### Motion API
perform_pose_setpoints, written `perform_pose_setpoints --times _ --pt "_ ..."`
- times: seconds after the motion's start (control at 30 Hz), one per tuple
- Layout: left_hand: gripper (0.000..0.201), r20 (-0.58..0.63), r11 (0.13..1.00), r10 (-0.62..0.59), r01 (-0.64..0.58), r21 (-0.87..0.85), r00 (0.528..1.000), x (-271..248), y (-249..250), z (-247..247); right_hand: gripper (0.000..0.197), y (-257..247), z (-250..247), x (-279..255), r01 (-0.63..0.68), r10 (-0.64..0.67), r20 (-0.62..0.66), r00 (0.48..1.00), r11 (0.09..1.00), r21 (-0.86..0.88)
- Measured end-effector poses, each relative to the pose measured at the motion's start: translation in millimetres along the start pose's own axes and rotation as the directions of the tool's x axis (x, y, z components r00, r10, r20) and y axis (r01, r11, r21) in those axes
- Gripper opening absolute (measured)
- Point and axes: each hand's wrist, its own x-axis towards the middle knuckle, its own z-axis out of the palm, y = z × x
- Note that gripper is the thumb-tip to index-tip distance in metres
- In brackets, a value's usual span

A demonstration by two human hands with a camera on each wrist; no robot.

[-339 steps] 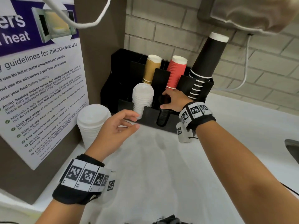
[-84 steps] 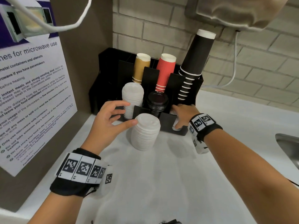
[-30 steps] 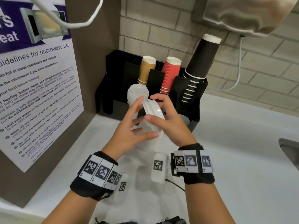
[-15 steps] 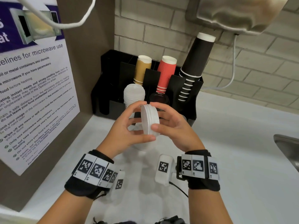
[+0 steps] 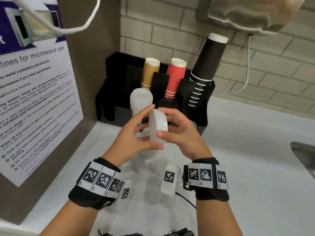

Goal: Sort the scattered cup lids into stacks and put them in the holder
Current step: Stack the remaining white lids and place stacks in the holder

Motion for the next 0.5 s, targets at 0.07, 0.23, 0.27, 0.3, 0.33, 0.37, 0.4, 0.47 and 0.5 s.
perform_pose_setpoints --times 0.07,0.23,0.27,0.3,0.33,0.37,0.4,0.47,0.5 --pt "0.105 -0.002 1.0 0.005 -0.005 0.003 1.0 1.4 -1.3 0.4 0.06 1.0 0.2 0.7 0.007 -0.007 -0.016 1.0 1.0 -0.01" --pt "0.108 -0.006 0.999 0.029 -0.029 0.028 1.0 4.8 -5.3 1.6 0.055 1.5 0.1 4.2 0.065 -0.067 -0.03 0.997 0.996 -0.06" --pt "0.109 -0.02 0.999 0.034 -0.033 0.031 0.999 5.0 -5.8 0.5 0.056 0.0 -3.8 7.1 0.08 -0.084 -0.055 0.995 0.995 -0.065" --pt "0.109 -0.04 0.999 0.038 -0.037 0.036 0.998 5.0 -6.1 -1.9 0.056 -1.8 -10.7 11.2 0.097 -0.105 -0.108 0.989 0.992 -0.08" --pt "0.107 -0.063 0.998 0.046 -0.043 0.044 0.997 5.0 -6.3 -5.3 0.056 -3.6 -21.0 16.4 0.113 -0.131 -0.187 0.974 0.988 -0.104" --pt "0.101 -0.088 0.997 0.056 -0.051 0.056 0.995 4.3 -6.5 -9.5 0.056 -4.8 -33.9 22.1 0.124 -0.157 -0.275 0.949 0.983 -0.132" --pt "0.093 -0.116 0.996 0.068 -0.06 0.073 0.991 3.4 -6.6 -14.2 0.056 -5.3 -48.5 27.9 0.129 -0.183 -0.352 0.918 0.977 -0.17" --pt "0.072 -0.179 0.991 0.085 -0.066 0.113 0.98 0.6 -7.1 -22.7 0.057 -3.0 -78.0 39.1 0.091 -0.226 -0.426 0.876 0.945 -0.315" --pt "0.063 -0.206 0.989 0.092 -0.066 0.129 0.974 -0.8 -7.8 -26.4 0.057 0.2 -91.6 44.2 0.043 -0.225 -0.419 0.88 0.915 -0.401"
